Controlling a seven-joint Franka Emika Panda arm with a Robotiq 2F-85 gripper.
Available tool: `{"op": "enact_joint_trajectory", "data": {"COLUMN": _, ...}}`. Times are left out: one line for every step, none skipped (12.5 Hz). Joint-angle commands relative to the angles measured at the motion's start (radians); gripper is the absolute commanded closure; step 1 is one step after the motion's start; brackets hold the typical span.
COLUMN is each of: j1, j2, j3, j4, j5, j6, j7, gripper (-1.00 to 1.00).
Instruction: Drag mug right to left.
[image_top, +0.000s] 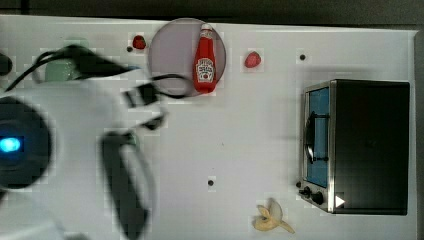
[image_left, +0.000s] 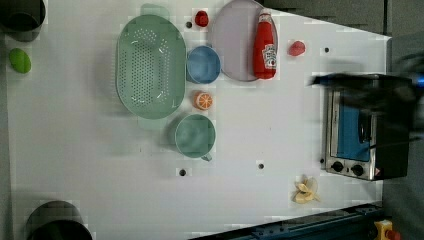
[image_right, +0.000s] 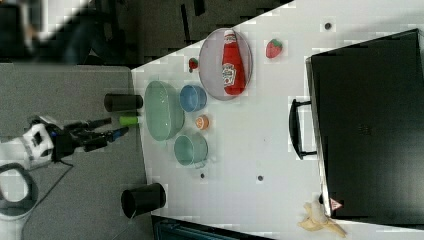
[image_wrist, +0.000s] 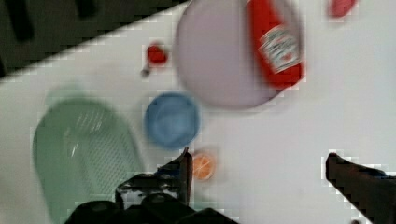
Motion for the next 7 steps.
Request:
{"op": "enact_joint_trajectory", "data": {"j1": -0.077, "j2": -0.005, "j3": -0.123, "j4": -0.049, "j5": 0.005, "j6": -0.122, "j7": 0.047, "gripper": -1.0}}
{"op": "enact_joint_trajectory", "data": {"j1": -0.078, "j2": -0.026, "j3": -0.159, "j4": -0.039, "j5": 0.007, "j6": -0.122, "j7": 0.046, "gripper": -1.0}}
{"op": "enact_joint_trajectory", "data": {"j1": -0.079, "j2": -0.047, "j3": -0.192, "j4": -0.036, "j5": 0.007, "j6": -0.141, "j7": 0.046, "gripper": -1.0}}
{"op": "enact_joint_trajectory", "data": {"j1": -0.079, "j2": -0.066, "j3": -0.224, "j4": -0.036, "j5": 0.009, "j6": -0.181, "j7": 0.046, "gripper": -1.0}}
{"op": "enact_joint_trajectory", "data": {"j1": -0.079, "j2": -0.085, "j3": -0.251, "j4": -0.036, "j5": 0.02, "j6": -0.222, "j7": 0.046, "gripper": -1.0}}
{"op": "enact_joint_trajectory", "data": {"j1": -0.079, "j2": -0.105, "j3": -0.269, "j4": -0.036, "j5": 0.031, "j6": -0.261, "j7": 0.045, "gripper": -1.0}}
{"op": "enact_joint_trajectory", "data": {"j1": -0.079, "j2": -0.121, "j3": -0.277, "j4": -0.036, "j5": 0.05, "j6": -0.295, "j7": 0.045, "gripper": -1.0}}
